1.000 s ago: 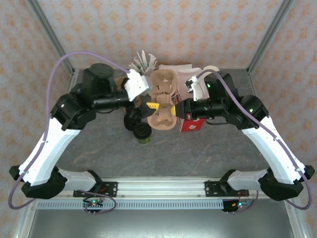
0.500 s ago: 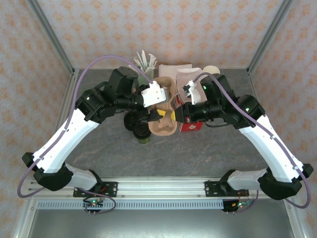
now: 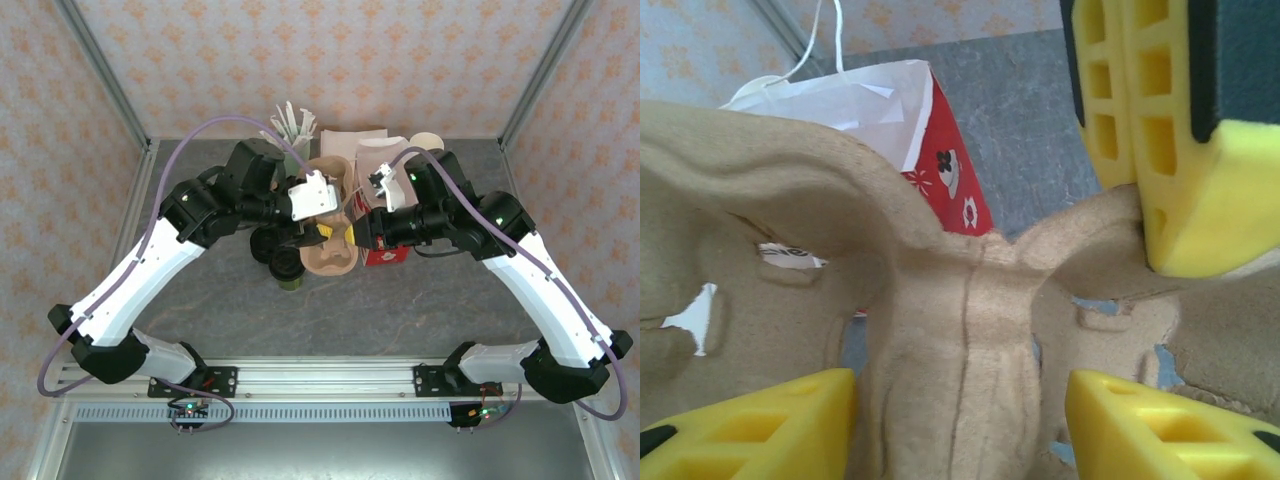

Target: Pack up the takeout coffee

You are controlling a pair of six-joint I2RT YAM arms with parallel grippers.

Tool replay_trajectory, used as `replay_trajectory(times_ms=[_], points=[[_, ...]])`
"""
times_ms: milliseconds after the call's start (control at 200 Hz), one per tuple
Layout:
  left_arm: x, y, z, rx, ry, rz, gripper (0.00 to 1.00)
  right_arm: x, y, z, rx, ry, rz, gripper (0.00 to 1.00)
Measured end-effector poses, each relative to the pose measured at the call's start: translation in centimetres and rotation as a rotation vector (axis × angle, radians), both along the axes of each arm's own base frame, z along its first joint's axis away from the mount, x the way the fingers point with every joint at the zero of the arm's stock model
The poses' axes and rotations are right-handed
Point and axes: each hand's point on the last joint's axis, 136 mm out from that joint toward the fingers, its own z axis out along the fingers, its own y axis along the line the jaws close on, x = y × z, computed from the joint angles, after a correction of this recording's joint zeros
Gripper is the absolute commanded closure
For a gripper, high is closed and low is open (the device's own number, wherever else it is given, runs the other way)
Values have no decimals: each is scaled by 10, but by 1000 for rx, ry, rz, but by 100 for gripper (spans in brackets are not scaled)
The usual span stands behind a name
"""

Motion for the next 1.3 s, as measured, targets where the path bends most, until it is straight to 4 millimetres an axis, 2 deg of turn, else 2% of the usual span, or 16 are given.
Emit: replay_trajectory(times_ms=[130,295,335,405,485,591,691,826,991,1086,1151,1226,1301], points=[[0,-2,-4,7,8,2,58,-1,0,-6,-9,15,3,100],[2,-2,-8,18,22,12,62,0,0,-11,-17,23,2,100],[2,-2,-8,16,27,16,63,0,0,-11,-16,22,1,96],[2,-2,-8,12,33,21,63,0,0,-11,-13,14,0,83],[1,-2,-8,10,37,23,65,-1,-2,-11,-14,4,-3,79],[1,-3,-8,5,48,36,67,0,-7,-8,-17,-25,-18,69],[4,-2,-7,-5,56,53,68,6,-20,-3,-34,-85,-76,66],[12,3,-5,-31,77,99,68,28,-59,8,-84,-207,-266,64],[26,13,-1,-90,98,165,69,70,-122,15,-197,-322,-562,59],[26,16,2,-125,105,186,70,99,-154,2,-266,-312,-701,57],[23,16,6,-150,108,188,70,119,-169,-11,-311,-279,-759,57],[20,17,12,-175,110,192,70,144,-176,-30,-359,-235,-782,56],[18,18,18,-198,109,193,70,163,-174,-50,-404,-198,-760,54]])
